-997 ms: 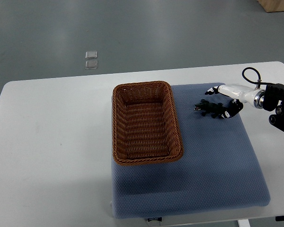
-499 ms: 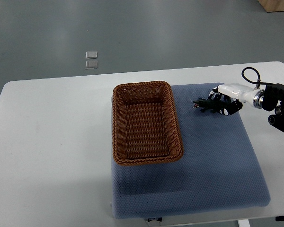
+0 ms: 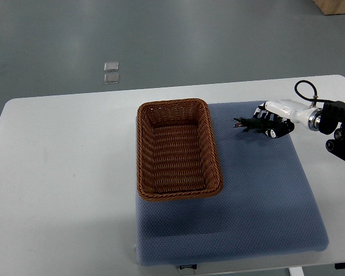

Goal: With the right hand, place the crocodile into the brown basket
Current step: 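Close the right hand's fingers around the crocodile's body, then lift the crocodile with the right hand and carry it over the basket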

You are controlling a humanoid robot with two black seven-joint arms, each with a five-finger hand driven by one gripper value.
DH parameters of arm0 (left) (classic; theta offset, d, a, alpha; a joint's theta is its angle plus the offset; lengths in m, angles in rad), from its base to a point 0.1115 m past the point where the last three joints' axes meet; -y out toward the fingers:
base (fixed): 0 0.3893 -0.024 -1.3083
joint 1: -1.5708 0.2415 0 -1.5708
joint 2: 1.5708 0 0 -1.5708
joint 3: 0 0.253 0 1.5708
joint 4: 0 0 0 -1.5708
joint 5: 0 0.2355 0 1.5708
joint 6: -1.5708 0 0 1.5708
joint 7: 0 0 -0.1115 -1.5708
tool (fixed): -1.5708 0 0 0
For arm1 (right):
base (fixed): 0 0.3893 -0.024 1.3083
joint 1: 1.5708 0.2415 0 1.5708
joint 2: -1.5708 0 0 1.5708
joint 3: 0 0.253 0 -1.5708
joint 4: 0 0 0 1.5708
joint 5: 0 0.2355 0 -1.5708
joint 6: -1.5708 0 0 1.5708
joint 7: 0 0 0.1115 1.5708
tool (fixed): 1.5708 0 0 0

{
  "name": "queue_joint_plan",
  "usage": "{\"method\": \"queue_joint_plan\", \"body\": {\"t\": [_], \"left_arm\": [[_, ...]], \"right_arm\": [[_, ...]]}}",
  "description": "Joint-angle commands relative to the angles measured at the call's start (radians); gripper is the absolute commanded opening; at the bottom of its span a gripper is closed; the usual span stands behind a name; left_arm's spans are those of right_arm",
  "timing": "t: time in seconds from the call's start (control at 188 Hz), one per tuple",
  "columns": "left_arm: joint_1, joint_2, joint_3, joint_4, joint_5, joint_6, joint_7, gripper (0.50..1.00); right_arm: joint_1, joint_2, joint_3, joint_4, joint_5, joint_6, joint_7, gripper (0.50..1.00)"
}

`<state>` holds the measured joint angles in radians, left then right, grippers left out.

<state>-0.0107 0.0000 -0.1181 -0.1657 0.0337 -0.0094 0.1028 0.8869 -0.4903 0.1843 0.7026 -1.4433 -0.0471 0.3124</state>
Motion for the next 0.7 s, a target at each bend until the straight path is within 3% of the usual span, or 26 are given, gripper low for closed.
{"method": "queue_joint_plan", "body": {"t": [0.0,0.435,0.695], "left_arm": [[0.000,0.000,0.000,0.000,0.000,0.000,0.000,1.000],[0.000,0.000,0.000,0.000,0.000,0.000,0.000,1.000],[0.000,0.000,0.000,0.000,0.000,0.000,0.000,1.000]], "right_arm": [[0.004,-0.008,0.010,0.003,0.006,-0.013,0.005,0.500],[0.037,-0.028,0.032,0.028,0.012,-0.086,0.034,0.500],[0.038,-0.025,0.098,0.130,0.011,-0.140,0.039,0.500]]}}
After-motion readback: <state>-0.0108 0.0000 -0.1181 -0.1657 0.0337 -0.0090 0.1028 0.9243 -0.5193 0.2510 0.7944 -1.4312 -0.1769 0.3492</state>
